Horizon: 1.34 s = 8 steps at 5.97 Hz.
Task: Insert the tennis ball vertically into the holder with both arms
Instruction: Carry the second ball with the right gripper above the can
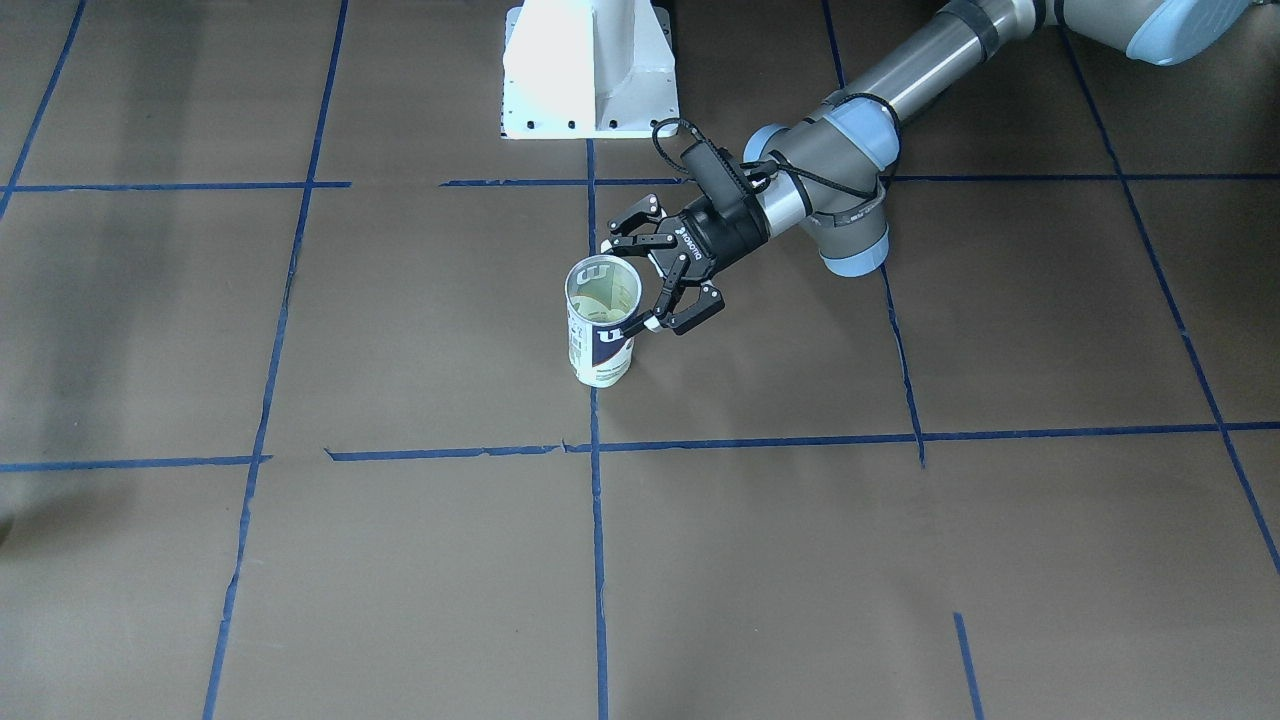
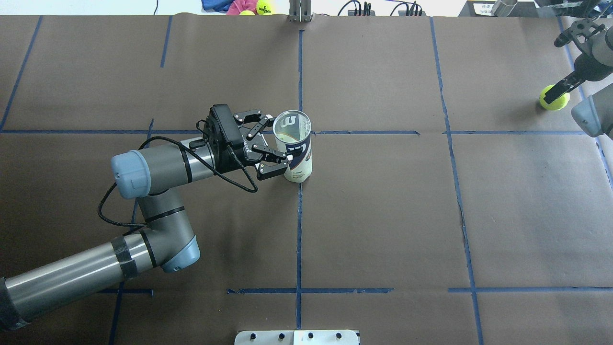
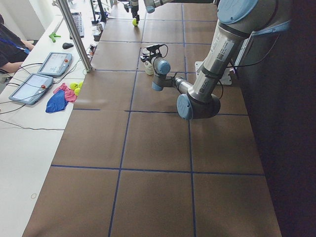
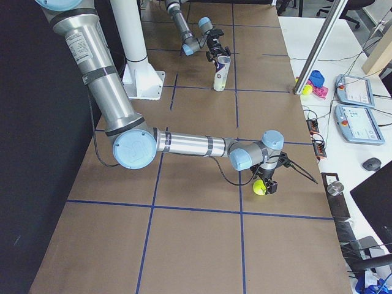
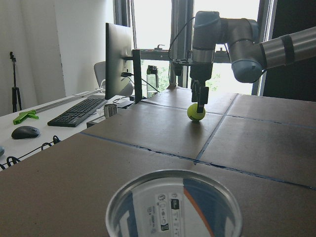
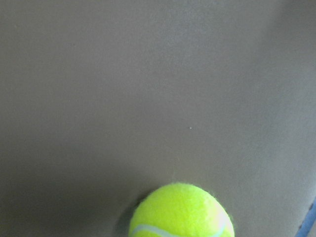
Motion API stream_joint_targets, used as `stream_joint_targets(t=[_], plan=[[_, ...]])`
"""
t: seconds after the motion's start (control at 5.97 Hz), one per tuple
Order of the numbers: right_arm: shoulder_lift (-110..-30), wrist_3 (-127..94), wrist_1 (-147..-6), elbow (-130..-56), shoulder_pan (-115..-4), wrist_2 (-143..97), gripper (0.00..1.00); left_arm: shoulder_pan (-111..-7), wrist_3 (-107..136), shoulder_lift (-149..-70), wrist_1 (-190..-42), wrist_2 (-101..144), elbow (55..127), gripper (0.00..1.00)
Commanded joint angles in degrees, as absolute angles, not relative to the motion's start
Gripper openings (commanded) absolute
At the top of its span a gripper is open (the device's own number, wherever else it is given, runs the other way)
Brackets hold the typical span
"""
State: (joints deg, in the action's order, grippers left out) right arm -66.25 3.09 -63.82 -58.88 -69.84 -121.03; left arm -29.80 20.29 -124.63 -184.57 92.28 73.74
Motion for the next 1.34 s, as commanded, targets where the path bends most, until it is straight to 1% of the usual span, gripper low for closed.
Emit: stream_joint_targets(t=[0.0,0.17,0.34,0.5,0.84,1.17], plan=[[-65.9,3.1,-63.8,-57.7,-68.0,-118.1,0.98,-29.8,20.4,-124.6,-184.6,92.3,73.7,0.86],[-66.3,3.2,-63.8,-57.7,-68.0,-118.0,0.88,-29.8,20.4,-124.6,-184.6,92.3,73.7,0.86],[-66.0,2.9,-63.8,-57.9,-68.1,-118.1,0.33,-29.8,20.4,-124.6,-184.6,92.3,73.7,0.86],[-65.7,2.6,-63.7,-58.4,-68.6,-118.3,0.04,-29.8,20.4,-124.6,-184.6,92.3,73.7,0.86],[-66.0,-9.0,-64.3,-67.4,-68.9,-121.6,0.00,-29.8,20.3,-124.6,-184.6,92.3,73.7,0.86],[-65.9,-22.1,-66.0,-76.6,-68.2,-125.8,0.00,-29.7,20.4,-124.7,-184.5,92.3,73.7,0.86]])
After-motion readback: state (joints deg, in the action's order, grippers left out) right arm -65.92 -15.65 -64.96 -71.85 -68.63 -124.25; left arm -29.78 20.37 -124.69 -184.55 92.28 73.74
